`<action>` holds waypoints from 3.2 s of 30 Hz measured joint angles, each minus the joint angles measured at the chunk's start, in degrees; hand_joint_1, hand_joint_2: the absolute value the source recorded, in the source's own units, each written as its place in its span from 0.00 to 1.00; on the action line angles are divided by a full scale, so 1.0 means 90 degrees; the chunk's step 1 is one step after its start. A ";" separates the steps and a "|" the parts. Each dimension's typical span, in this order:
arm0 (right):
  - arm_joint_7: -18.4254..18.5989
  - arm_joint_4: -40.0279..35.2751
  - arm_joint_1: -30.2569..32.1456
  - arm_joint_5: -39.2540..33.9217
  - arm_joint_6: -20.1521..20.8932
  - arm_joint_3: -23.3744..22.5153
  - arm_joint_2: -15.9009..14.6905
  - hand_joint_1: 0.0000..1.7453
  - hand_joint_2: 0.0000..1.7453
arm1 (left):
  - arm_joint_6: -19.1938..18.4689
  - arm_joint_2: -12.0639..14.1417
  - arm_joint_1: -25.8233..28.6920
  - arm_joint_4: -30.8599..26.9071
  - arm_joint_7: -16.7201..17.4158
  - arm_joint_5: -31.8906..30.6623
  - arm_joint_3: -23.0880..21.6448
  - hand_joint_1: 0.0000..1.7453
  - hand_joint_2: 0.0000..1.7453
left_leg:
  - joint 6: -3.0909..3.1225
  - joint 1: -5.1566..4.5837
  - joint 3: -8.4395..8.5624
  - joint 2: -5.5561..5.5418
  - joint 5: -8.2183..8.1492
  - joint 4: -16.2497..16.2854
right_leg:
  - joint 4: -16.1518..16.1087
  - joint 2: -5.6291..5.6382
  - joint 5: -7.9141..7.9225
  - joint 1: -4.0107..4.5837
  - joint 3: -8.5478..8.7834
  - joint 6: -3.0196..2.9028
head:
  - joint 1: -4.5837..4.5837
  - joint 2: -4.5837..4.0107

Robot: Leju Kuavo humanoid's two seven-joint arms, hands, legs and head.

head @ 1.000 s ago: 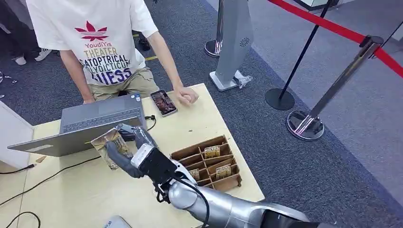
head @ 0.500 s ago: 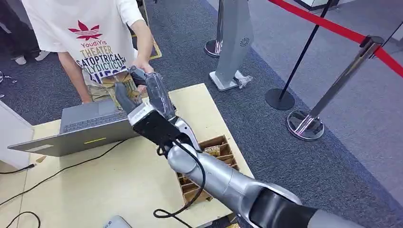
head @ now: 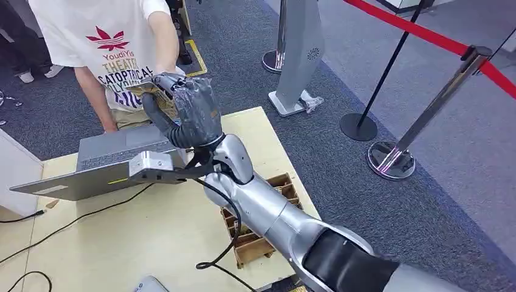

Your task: Pass the card to the sensor for recognition and then transmit it.

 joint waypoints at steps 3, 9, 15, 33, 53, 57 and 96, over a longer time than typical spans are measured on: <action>-0.0318 0.0102 0.0160 0.0619 0.0000 -0.0481 0.0211 1.00 1.00 | -0.0029 0.0000 -0.0003 0.0000 0.0010 -0.0010 -0.0083 0.00 1.00 | 0.0000 0.0000 0.0000 0.0000 0.0000 0.0000 | 0.0000 -0.0001 0.0000 0.0000 0.0000 0.0000 | 0.0000 0.0000; -0.1000 0.0226 0.0537 0.1814 0.0000 -0.1427 0.0628 0.06 1.00 | -0.0053 0.0007 -0.0003 0.0000 0.0051 0.0036 -0.0165 0.00 1.00 | 0.0000 0.0000 0.0000 0.0000 0.0000 0.0000 | 0.0000 0.0000 0.0000 0.0000 0.0000 0.0000 | -0.0002 0.0000; -0.1168 0.0284 0.0846 0.2393 0.0000 -0.1905 0.0825 0.00 1.00 | -0.0051 0.0024 0.0003 0.0000 0.0070 0.0126 -0.0221 0.00 1.00 | 0.0000 0.0000 -0.0001 0.0000 0.0000 0.0000 | 0.0000 0.0000 0.0000 0.0000 0.0000 0.0000 | 0.0000 0.0000; -0.1338 0.0442 0.1045 0.2205 -0.0002 -0.2304 0.0879 0.00 1.00 | 0.0010 0.0063 0.0032 0.0000 0.0070 0.0272 -0.0226 0.00 1.00 | 0.0000 0.0000 -0.0002 0.0000 0.0000 0.0000 | 0.0000 0.0000 0.0000 0.0000 0.0000 0.0000 | 0.0000 0.0000; 0.0272 -0.1291 0.2419 0.0044 -0.0002 -0.0337 -0.0461 0.26 1.00 | 0.0197 0.0175 0.0355 0.0000 -0.0199 0.0828 -0.0066 0.00 1.00 | 0.0002 -0.0002 -0.0008 0.0001 -0.0007 0.0000 | -0.0004 0.0000 -0.0003 -0.0002 -0.0007 0.0000 | 0.0000 0.0000; 0.0377 -0.1664 0.2821 0.0375 -0.0002 -0.0342 -0.0700 0.38 1.00 | 0.0233 0.0187 0.0449 0.0000 -0.0301 0.0962 0.0022 0.00 1.00 | 0.0003 -0.0002 -0.0009 -0.0001 -0.0007 0.0000 | -0.0005 -0.0003 -0.0003 -0.0001 -0.0008 0.0000 | 0.0000 0.0000; 0.1317 -0.1666 0.3824 0.1172 -0.0002 0.0142 -0.2019 0.38 1.00 | 0.0423 0.0158 0.0800 0.0000 -0.0581 0.1311 0.0765 0.00 1.00 | 0.0003 -0.0002 -0.0009 0.0000 -0.0007 0.0000 | -0.0005 -0.0002 -0.0003 -0.0001 -0.0008 0.0000 | 0.0000 0.0000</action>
